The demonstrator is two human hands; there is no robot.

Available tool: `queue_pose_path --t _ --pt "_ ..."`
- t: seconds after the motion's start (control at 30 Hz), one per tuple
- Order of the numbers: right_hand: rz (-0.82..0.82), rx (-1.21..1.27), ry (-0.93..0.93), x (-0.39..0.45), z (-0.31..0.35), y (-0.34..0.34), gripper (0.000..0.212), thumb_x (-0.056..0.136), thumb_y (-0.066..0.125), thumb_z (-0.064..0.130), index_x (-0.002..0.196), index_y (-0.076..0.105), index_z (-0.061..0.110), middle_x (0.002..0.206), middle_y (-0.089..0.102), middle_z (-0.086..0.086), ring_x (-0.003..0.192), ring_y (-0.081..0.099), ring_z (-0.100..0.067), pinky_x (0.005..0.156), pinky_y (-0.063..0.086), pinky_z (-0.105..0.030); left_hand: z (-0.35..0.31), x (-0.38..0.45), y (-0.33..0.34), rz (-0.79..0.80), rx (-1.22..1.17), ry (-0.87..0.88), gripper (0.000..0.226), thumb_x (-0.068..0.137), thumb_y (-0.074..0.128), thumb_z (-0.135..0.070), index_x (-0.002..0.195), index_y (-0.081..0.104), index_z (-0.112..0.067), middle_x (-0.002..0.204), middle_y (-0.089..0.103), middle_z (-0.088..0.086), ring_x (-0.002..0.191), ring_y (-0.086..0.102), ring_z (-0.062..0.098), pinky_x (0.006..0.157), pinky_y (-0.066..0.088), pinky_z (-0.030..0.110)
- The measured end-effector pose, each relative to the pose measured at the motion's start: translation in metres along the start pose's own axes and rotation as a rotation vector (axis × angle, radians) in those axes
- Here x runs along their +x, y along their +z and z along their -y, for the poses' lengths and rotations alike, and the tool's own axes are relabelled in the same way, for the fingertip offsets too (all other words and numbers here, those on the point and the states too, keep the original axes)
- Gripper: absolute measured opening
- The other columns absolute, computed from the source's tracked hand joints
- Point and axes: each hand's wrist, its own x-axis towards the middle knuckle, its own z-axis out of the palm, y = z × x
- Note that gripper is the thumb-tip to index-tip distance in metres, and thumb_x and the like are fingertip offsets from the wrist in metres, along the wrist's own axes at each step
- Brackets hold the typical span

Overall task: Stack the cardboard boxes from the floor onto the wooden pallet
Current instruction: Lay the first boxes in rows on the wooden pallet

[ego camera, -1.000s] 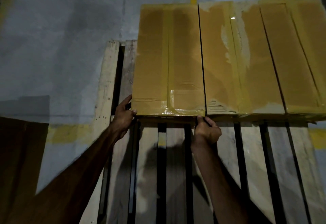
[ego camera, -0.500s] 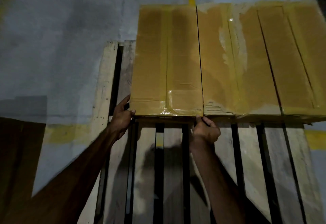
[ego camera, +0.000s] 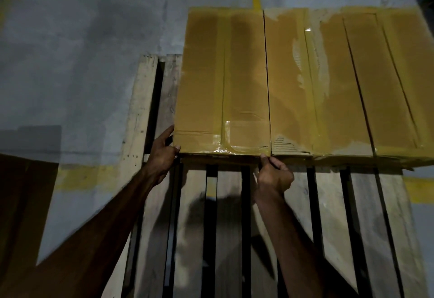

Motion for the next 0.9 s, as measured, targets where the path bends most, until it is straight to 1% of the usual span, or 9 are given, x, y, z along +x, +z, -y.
queue_pose_path --t 0.13,0.37,0.47,0.5,0.57,0.63,0.73,0.83,0.9 --pt "0.023 0.008 -0.002 0.002 0.0 -0.001 0.027 0.087 0.082 0.006 0.113 0.076 0.011 0.111 0.077 -0.008 0.104 0.073 -0.025 0.093 0.063 -0.044 0.003 0.005 -0.001 -0.003 0.023 -0.002 0.072 0.103 0.047 0.012 0.16 0.04 -0.031 0.153 0.049 0.009 0.133 0.054 0.037 0.104 0.054 0.06" --pt "0.032 -0.041 -0.031 0.001 0.003 -0.003 0.027 0.087 0.084 0.01 0.113 0.077 0.01 0.11 0.077 -0.009 0.102 0.072 -0.024 0.094 0.061 -0.037 0.006 0.006 -0.004 -0.008 0.101 0.042 0.07 0.103 0.048 0.009 0.16 0.04 -0.032 0.151 0.05 0.007 0.137 0.052 0.033 0.109 0.052 0.058" --pt "0.049 -0.083 -0.047 0.002 0.001 -0.008 0.023 0.087 0.085 0.013 0.108 0.078 0.01 0.104 0.078 -0.008 0.093 0.073 -0.021 0.08 0.059 -0.029 0.008 0.003 -0.003 -0.021 0.136 0.068 0.065 0.103 0.053 0.003 0.158 0.044 -0.03 0.149 0.055 0.005 0.135 0.055 0.031 0.109 0.052 0.053" --pt "0.057 -0.094 -0.049 0.002 0.0 -0.01 0.021 0.088 0.085 0.014 0.107 0.078 0.01 0.101 0.077 -0.007 0.089 0.072 -0.019 0.074 0.056 -0.026 0.009 0.001 -0.003 -0.035 0.158 0.074 0.06 0.104 0.055 -0.001 0.157 0.047 -0.028 0.147 0.056 0.003 0.133 0.056 0.029 0.107 0.053 0.049" --pt "0.064 -0.121 -0.049 -0.002 0.0 -0.018 0.018 0.088 0.084 0.013 0.105 0.078 0.01 0.096 0.076 -0.004 0.09 0.072 -0.02 0.072 0.053 -0.025 0.011 -0.007 -0.004 -0.055 0.201 0.068 0.052 0.104 0.062 -0.013 0.154 0.052 -0.024 0.145 0.059 0.0 0.129 0.059 0.027 0.098 0.056 0.041" --pt "0.075 -0.146 -0.06 -0.006 0.0 -0.029 0.016 0.089 0.084 0.013 0.103 0.078 0.009 0.096 0.076 -0.004 0.09 0.072 -0.02 0.072 0.055 -0.023 0.014 -0.019 -0.005 -0.075 0.263 0.037 0.053 0.103 0.067 -0.029 0.153 0.053 -0.022 0.143 0.063 0.004 0.125 0.063 0.03 0.097 0.058 0.044" --pt "0.137 -0.181 -0.079 -0.02 0.003 -0.05 0.016 0.091 0.081 0.012 0.105 0.077 0.006 0.098 0.076 -0.007 0.083 0.071 -0.017 0.049 0.05 -0.011 0.019 -0.044 -0.007 -0.083 0.274 -0.026 0.056 0.101 0.069 -0.037 0.151 0.054 -0.019 0.14 0.067 0.008 0.127 0.064 0.034 0.107 0.053 0.051" --pt "0.212 -0.246 -0.104 -0.037 0.014 -0.073 0.018 0.093 0.081 0.013 0.106 0.075 0.003 0.099 0.075 -0.01 0.089 0.071 -0.024 0.047 0.052 -0.015 0.017 -0.086 -0.008 -0.049 0.272 -0.023 0.055 0.099 0.072 -0.034 0.15 0.057 -0.017 0.141 0.066 0.004 0.131 0.061 0.025 0.115 0.048 0.045" --pt "0.25 -0.343 -0.147 -0.055 0.024 -0.093 0.015 0.092 0.082 0.019 0.101 0.075 0.008 0.096 0.076 -0.008 0.09 0.073 -0.027 0.056 0.061 -0.027 0.011 -0.125 -0.014 -0.004 0.265 0.001 0.059 0.095 0.073 -0.042 0.147 0.06 -0.017 0.139 0.066 0.002 0.133 0.059 0.023 0.114 0.048 0.043"
